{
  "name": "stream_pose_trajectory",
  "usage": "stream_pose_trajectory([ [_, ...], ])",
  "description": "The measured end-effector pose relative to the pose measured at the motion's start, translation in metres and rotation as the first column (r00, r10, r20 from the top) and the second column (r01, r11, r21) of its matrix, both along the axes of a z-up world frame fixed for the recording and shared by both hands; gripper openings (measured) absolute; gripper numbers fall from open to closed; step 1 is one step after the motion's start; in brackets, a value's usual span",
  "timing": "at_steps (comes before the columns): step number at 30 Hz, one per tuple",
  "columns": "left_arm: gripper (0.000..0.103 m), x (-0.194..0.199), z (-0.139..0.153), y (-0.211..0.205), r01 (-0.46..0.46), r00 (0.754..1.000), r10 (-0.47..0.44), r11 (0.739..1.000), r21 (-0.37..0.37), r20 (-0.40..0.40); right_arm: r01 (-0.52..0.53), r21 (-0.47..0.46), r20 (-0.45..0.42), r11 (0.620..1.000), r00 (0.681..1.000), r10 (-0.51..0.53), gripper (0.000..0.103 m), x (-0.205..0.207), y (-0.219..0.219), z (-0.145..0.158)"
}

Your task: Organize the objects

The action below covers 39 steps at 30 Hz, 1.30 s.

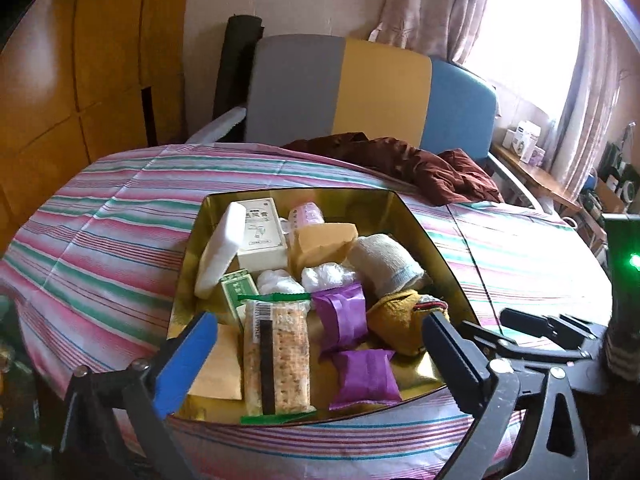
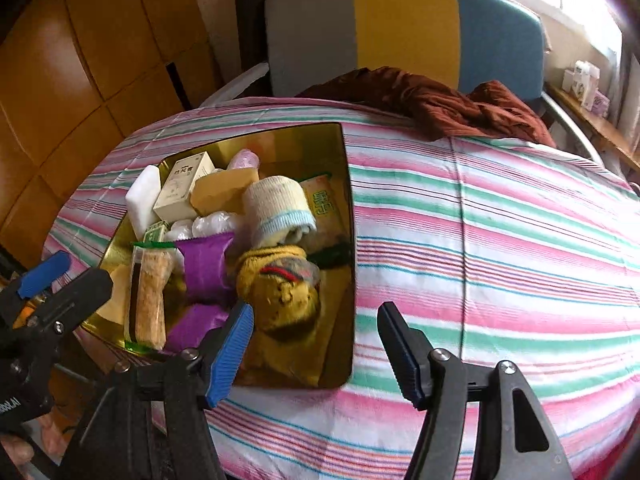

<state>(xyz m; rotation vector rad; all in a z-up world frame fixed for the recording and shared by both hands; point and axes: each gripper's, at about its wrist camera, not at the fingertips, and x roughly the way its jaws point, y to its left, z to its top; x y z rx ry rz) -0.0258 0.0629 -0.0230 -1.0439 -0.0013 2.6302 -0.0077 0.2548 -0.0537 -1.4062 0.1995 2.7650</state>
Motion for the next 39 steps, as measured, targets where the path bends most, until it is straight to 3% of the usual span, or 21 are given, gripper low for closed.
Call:
stream_pose_trajectory([
  [5,0.103,0.009,0.003,0.003,-0.021,0.999,0.020,0.999,-0.048,-0.028,0.054,0.090,-0.047,0.994,0.998,-0.050,0.070,0.014,-0.004,0.005],
  [12,0.103,0.019,0.011,0.008,-0.108,0.993,0.100,0.983,-0.147,-0.066,0.088,0.107,-0.084,0.990,0.993,-0.079,0.071,0.011,0.000,0.014],
  [19,0.103,0.024,0.021,-0.007,-0.132,0.988,0.125,0.989,-0.074,-0.086,0.104,0.080,-0.134,0.991,0.987,-0.093,0.071,0.002,-0.002,0.023],
  [26,0.101,0.021,0.017,-0.013,-0.128,0.989,0.124,0.990,-0.053,-0.079,0.074,0.059,-0.112,0.996,0.991,-0.068,0.071,0.007,-0.015,0.009],
  [39,0.102,0.015,0.014,-0.015,-0.117,0.992,0.116,0.993,-0.020,-0.054,0.052,0.080,-0.106,0.995,0.993,-0.043,0.071,-0.006,-0.022,0.010],
])
